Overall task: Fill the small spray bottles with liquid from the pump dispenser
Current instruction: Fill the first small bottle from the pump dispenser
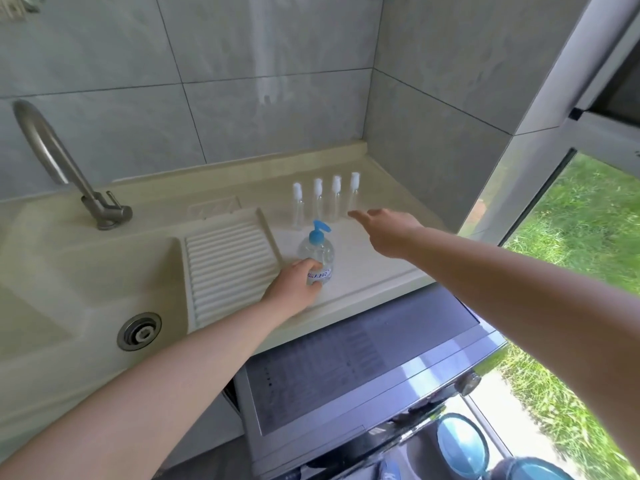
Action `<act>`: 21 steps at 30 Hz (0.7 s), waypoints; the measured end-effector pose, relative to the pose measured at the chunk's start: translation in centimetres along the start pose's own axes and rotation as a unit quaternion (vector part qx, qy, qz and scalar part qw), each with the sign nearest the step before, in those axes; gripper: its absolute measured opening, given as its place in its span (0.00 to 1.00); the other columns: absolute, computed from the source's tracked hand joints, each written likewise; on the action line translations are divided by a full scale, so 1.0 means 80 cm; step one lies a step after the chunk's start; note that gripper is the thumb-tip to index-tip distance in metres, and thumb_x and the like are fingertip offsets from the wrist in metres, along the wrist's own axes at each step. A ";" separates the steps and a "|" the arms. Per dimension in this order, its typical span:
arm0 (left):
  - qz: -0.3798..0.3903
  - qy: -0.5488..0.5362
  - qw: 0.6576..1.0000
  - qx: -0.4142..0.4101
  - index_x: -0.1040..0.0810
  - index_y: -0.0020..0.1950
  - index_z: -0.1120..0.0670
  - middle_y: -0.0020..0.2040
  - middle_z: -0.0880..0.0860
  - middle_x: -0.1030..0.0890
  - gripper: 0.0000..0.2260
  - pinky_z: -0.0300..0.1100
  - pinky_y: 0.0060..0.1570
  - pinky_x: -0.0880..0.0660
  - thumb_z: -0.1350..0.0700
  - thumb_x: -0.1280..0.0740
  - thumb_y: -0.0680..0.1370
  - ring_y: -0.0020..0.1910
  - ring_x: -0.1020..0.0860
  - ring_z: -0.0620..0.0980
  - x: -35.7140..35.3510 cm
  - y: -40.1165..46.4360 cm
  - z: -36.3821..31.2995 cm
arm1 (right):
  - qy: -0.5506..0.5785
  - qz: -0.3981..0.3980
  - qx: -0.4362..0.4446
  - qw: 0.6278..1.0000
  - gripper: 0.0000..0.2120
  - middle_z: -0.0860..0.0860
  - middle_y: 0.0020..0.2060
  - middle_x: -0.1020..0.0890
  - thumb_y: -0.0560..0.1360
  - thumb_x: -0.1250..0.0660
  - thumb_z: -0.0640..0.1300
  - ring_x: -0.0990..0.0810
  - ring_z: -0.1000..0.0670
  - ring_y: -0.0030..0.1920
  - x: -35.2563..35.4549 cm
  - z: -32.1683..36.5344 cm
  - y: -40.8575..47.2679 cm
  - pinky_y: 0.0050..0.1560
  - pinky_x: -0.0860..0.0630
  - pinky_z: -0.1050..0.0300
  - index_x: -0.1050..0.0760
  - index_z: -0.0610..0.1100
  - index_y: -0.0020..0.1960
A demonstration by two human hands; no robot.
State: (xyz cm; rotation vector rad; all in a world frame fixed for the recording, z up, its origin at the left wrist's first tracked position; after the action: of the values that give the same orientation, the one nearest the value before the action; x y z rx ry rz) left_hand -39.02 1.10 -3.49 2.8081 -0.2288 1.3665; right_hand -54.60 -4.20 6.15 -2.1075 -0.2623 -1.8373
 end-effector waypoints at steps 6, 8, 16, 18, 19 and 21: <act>-0.110 -0.007 0.992 0.059 0.26 0.48 0.50 0.51 0.47 0.22 0.03 0.49 0.52 0.23 0.57 0.34 0.76 0.51 0.22 0.48 0.029 0.025 -0.001 | 0.067 0.034 0.030 0.997 0.34 0.47 0.72 0.29 0.78 0.46 0.33 0.28 0.42 0.68 -0.015 -0.012 0.035 0.51 0.27 0.51 0.48 0.54 0.81; -0.154 0.002 0.982 0.105 0.28 0.47 0.50 0.49 0.46 0.24 0.06 0.48 0.49 0.24 0.53 0.32 0.75 0.49 0.24 0.48 0.039 0.030 0.006 | 0.114 0.059 0.057 0.990 0.34 0.46 0.73 0.30 0.78 0.46 0.33 0.28 0.42 0.69 -0.016 -0.009 0.055 0.55 0.26 0.51 0.48 0.52 0.81; -0.218 -0.013 0.955 0.199 0.28 0.56 0.51 0.55 0.48 0.27 0.24 0.47 0.53 0.25 0.44 0.23 0.68 0.53 0.26 0.47 0.034 0.046 0.011 | 0.144 0.065 0.157 0.975 0.34 0.45 0.72 0.28 0.79 0.45 0.32 0.30 0.42 0.70 -0.007 -0.002 0.119 0.65 0.27 0.47 0.47 0.51 0.81; -0.233 -0.016 0.947 0.222 0.28 0.56 0.52 0.55 0.48 0.28 0.25 0.48 0.53 0.25 0.45 0.22 0.66 0.53 0.27 0.48 0.031 0.045 0.008 | 0.131 0.066 0.175 0.974 0.35 0.47 0.73 0.29 0.78 0.45 0.32 0.29 0.43 0.70 -0.012 0.002 0.130 0.65 0.27 0.46 0.47 0.53 0.81; -0.239 -0.017 0.944 0.227 0.28 0.56 0.52 0.55 0.49 0.28 0.26 0.47 0.53 0.25 0.45 0.21 0.65 0.53 0.27 0.48 0.030 0.046 0.007 | 0.127 0.064 0.181 0.973 0.35 0.48 0.73 0.30 0.78 0.45 0.32 0.29 0.43 0.70 -0.014 0.004 0.134 0.65 0.28 0.47 0.47 0.54 0.80; -0.247 -0.023 0.942 0.228 0.28 0.55 0.53 0.55 0.50 0.27 0.26 0.43 0.51 0.28 0.47 0.20 0.65 0.52 0.28 0.48 0.028 0.049 0.005 | 0.135 0.063 0.197 0.969 0.36 0.48 0.73 0.29 0.77 0.46 0.31 0.28 0.43 0.70 -0.016 0.009 0.144 0.64 0.28 0.48 0.46 0.55 0.80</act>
State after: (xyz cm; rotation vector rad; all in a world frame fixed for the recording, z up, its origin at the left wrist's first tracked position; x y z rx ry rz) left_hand -37.85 -3.13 -2.18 2.9201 0.8430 1.3560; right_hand -50.07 -14.49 3.32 -1.5545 -0.3813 -1.7958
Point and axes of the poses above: each hand's wrist, its own y-axis towards the middle knuckle, its own x-axis out of the back of the hand, z = x × y, the point moved 10 cm from there along y, towards the middle knuckle
